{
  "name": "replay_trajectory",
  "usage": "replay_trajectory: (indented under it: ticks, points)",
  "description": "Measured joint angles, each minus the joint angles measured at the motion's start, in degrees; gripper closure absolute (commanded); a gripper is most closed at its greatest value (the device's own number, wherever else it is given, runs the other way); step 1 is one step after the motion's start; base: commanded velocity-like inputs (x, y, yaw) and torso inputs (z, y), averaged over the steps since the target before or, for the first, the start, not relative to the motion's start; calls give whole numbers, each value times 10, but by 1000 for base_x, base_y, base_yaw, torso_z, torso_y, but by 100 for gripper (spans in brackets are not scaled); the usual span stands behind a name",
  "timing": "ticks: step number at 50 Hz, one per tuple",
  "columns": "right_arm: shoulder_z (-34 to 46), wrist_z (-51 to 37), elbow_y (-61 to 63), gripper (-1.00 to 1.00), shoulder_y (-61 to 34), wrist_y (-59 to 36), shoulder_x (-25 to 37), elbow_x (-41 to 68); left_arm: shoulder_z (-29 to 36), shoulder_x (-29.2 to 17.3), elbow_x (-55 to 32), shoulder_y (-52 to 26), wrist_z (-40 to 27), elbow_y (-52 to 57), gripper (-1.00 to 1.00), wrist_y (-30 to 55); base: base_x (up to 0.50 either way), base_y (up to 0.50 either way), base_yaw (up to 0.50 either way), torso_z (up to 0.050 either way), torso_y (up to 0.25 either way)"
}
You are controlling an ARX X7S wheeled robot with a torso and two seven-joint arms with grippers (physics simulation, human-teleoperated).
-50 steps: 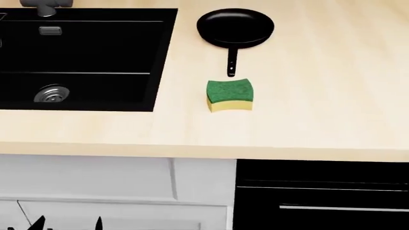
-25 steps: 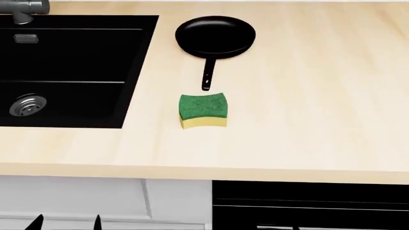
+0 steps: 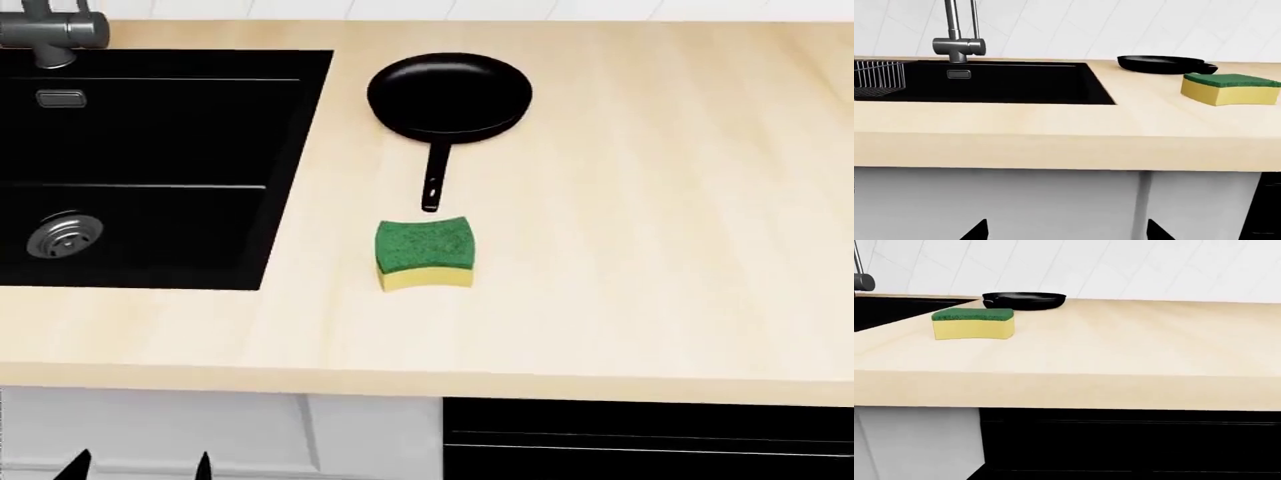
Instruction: Pick the pan and sponge and place them into the sink. Then turn on the water.
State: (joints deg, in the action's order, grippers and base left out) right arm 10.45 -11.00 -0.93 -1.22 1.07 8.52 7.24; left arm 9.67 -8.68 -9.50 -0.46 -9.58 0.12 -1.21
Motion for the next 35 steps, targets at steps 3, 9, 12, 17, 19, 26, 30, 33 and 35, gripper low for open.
replay_trajectory:
  ticks: [3, 9, 12, 17, 19, 26, 30, 33, 35]
  points:
    - [1, -2, 0, -100, 0, 0, 1, 1, 1, -1, -1, -1, -1, 0, -100, -1, 0, 0, 0, 50, 0]
    - [3, -4, 0, -100, -1, 0, 3, 2, 5, -1, -3, -5, -3, -2, -100, -1, 0, 0, 0, 50, 0]
    - [4, -6, -1, -100, -1, 0, 3, 3, 7, -1, -3, -8, -4, -2, -100, -1, 0, 0, 0, 33, 0]
    - [5, -6, 0, -100, -1, 2, 4, 7, 8, -3, -7, -4, -4, 3, -100, -3, 0, 0, 0, 0, 0]
    - [5, -8, 0, -100, -1, 2, 5, 8, 8, -4, -9, -3, -4, 5, -100, -3, 0, 0, 0, 0, 0]
    - [3, -12, 4, -100, 0, 2, 6, 15, 12, -5, -16, -5, -5, 10, -100, 3, 0, 0, 0, 0, 0]
    - [3, -14, 6, -100, 1, 3, 7, 18, 15, -7, -15, -4, -7, 13, -100, 8, 0, 0, 0, 0, 0]
    - [4, -15, 8, -100, 1, 3, 8, 19, 16, -8, -18, -3, -8, 15, -100, 8, 0, 0, 0, 0, 0]
    - [5, -17, 13, -100, 2, 0, 9, 19, 14, -9, -25, -2, -7, 18, -100, 10, 0, 0, 0, 0, 0]
